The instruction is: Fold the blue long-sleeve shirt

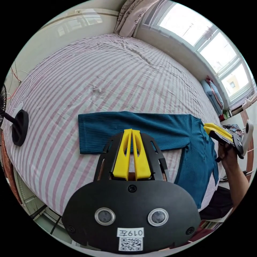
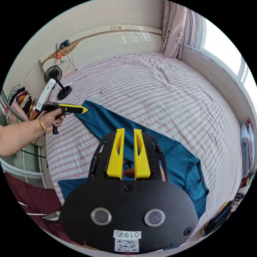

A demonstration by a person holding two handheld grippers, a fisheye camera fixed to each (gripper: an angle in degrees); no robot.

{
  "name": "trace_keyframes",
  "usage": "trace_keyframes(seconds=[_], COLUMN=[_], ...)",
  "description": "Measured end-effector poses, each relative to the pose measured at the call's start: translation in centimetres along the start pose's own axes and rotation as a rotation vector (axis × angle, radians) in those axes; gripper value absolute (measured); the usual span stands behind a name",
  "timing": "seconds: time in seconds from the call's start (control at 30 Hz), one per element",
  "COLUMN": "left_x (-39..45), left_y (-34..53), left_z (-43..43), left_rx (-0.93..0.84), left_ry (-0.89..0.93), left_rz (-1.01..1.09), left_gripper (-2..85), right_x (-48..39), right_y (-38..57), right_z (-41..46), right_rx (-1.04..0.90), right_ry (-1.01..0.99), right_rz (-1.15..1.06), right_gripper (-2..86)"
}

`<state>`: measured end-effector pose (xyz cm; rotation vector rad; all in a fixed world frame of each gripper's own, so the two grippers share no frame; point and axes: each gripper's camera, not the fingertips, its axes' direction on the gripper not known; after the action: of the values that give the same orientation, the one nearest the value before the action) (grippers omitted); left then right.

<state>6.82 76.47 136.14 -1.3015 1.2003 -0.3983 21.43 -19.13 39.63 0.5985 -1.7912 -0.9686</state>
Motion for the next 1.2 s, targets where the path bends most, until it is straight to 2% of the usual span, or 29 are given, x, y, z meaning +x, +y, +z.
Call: trace_keyframes(seconds=[0.17, 0.23, 0.43, 0.53, 0.63, 0.83, 1.03, 1.1, 1.2], left_x=[-8.6, -12.9, -17.5, -19.1, -20.7, -23.4, -26.1, -27.0, -28.3], left_y=[0.6, 1.1, 2.9, 3.2, 3.1, 2.4, 1.7, 1.4, 0.9], left_z=[-0.6, -0.4, -0.2, 0.4, 0.8, 1.0, 1.3, 1.4, 1.3], left_rx=[-0.017, -0.033, -0.066, -0.076, -0.084, -0.117, -0.124, -0.132, -0.137], left_ry=[-0.04, 0.013, 0.044, 0.067, 0.06, 0.007, -0.023, -0.023, -0.029], left_rz=[-0.08, -0.163, -0.216, -0.237, -0.259, -0.218, -0.23, -0.236, -0.23], left_gripper=[1.4, 1.7, 4.6, 5.8, 5.0, 1.7, 1.1, 1.1, 1.2], right_x=[2.7, 2.5, 0.5, 0.5, 0.4, 1.6, 1.1, 1.7, 2.6], right_y=[-6.6, -8.7, -13.4, -15.2, -16.5, -19.1, -19.5, -20.0, -20.3], right_z=[6.8, 8.8, 15.0, 16.7, 18.4, 19.8, 22.3, 22.4, 21.9], right_rx=[-0.127, -0.155, -0.303, -0.335, -0.391, -0.345, -0.367, -0.335, -0.271], right_ry=[-0.085, -0.108, -0.184, -0.234, -0.258, -0.231, -0.206, -0.268, -0.272], right_rz=[-0.226, -0.323, -0.553, -0.562, -0.584, -0.502, -0.494, -0.434, -0.359], right_gripper=[5.6, 6.3, 5.9, 5.5, 1.5, -0.8, 2.5, 6.6, 7.7])
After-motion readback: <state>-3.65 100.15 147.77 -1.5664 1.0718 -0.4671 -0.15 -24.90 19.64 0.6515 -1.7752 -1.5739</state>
